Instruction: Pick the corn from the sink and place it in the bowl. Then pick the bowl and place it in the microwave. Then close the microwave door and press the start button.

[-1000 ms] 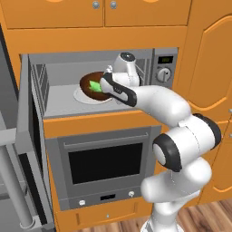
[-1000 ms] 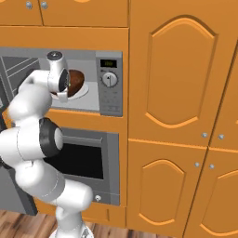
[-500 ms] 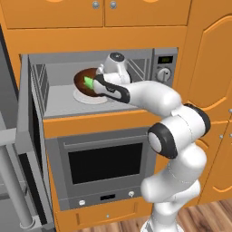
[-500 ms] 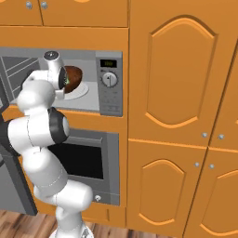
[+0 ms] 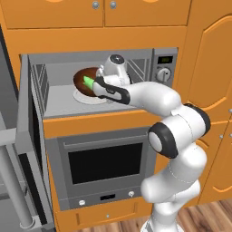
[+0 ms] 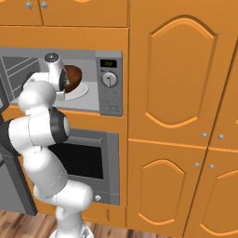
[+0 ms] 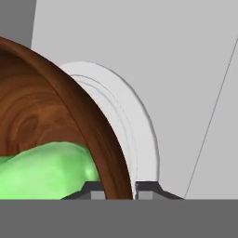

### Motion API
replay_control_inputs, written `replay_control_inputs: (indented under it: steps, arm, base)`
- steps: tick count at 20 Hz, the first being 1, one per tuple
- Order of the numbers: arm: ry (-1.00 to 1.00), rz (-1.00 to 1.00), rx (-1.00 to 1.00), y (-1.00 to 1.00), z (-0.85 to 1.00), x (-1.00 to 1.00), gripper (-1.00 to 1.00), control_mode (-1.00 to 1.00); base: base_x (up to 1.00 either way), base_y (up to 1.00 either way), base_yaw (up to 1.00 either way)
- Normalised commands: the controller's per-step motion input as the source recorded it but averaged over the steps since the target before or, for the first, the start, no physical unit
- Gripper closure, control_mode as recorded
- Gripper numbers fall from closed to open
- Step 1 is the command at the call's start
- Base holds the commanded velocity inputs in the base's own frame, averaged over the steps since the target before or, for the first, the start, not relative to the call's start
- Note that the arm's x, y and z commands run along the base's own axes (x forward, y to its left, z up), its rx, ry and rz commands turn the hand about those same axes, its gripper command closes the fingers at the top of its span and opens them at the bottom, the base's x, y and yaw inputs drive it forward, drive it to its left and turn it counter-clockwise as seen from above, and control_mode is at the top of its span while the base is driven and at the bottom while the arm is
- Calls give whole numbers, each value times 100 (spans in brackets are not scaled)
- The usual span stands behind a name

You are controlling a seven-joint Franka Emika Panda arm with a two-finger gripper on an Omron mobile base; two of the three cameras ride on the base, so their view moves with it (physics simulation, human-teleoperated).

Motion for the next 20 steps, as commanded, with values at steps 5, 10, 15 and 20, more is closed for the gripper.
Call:
replay_control_inputs:
  steps: [5,10,15,20]
  arm:
    - [0,0,0,0,-13,-2,-100,-100]
    - [-7,0,3,-5,7,-56,-100,-100]
    - [-2,0,5,-1,11,-95,-100,-100]
    - [-5,4,8,-8,22,-100,-100,-100]
  base:
    - [0,0,0]
    - [0,0,0]
    - [0,0,0]
    - [0,0,0]
